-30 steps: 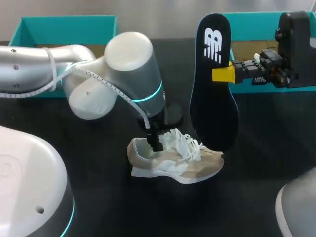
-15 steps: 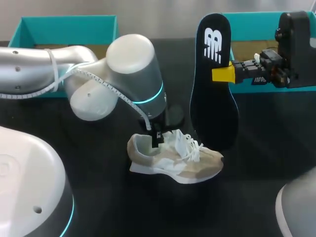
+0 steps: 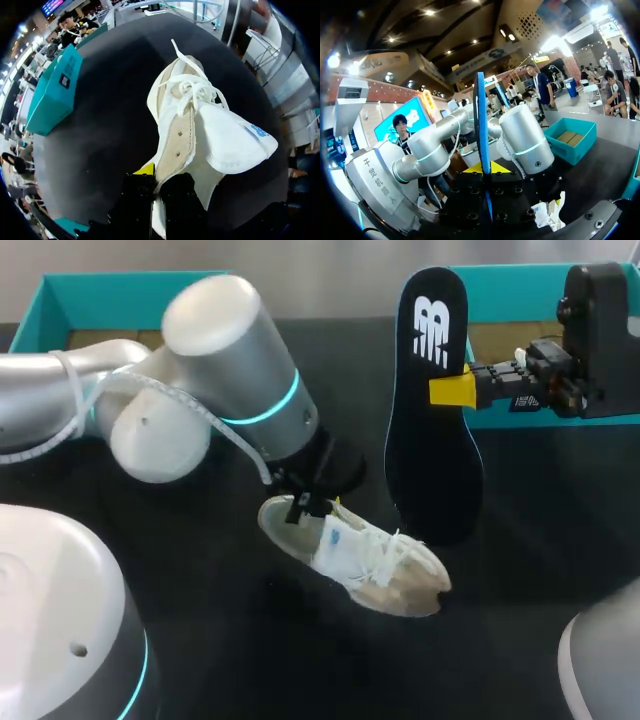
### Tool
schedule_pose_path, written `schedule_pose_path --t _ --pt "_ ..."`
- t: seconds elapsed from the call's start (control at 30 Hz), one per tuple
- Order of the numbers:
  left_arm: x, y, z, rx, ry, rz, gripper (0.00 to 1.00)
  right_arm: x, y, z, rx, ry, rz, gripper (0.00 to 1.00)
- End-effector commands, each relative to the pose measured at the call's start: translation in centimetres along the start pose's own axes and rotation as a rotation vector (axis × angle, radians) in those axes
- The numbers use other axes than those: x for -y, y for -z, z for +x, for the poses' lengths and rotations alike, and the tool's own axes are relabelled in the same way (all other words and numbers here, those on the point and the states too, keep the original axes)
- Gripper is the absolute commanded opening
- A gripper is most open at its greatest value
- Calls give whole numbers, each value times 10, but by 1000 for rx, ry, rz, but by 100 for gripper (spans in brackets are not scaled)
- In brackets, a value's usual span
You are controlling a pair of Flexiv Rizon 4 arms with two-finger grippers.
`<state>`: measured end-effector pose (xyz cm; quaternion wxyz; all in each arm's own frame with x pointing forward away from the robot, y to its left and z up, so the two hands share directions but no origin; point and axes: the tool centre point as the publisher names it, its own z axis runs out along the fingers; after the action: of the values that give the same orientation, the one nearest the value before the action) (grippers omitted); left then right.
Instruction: Take the shoe out of the shoebox, open the shoe tongue, remove and reinsert the insole, then place the shoe into the shoebox
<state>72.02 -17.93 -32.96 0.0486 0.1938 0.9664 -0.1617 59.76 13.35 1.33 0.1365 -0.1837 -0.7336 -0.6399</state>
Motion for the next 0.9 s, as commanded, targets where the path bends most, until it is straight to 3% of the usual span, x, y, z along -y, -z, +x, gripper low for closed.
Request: schedule_pose_path --t 0.03,0.27,0.67,0.9 --pt "-6 39 11 -1 -377 148 0 -5 -4 -4 -4 -2 8 0" --pt "7 55 28 -24 -729 162 0 -5 -4 -4 -4 -2 8 0" --pt "9 50 42 -120 -1031 -61 0 -5 -4 -4 -4 -2 8 0" --pt "5 45 49 -176 -1120 -116 0 -5 -4 -4 -4 -2 8 0"
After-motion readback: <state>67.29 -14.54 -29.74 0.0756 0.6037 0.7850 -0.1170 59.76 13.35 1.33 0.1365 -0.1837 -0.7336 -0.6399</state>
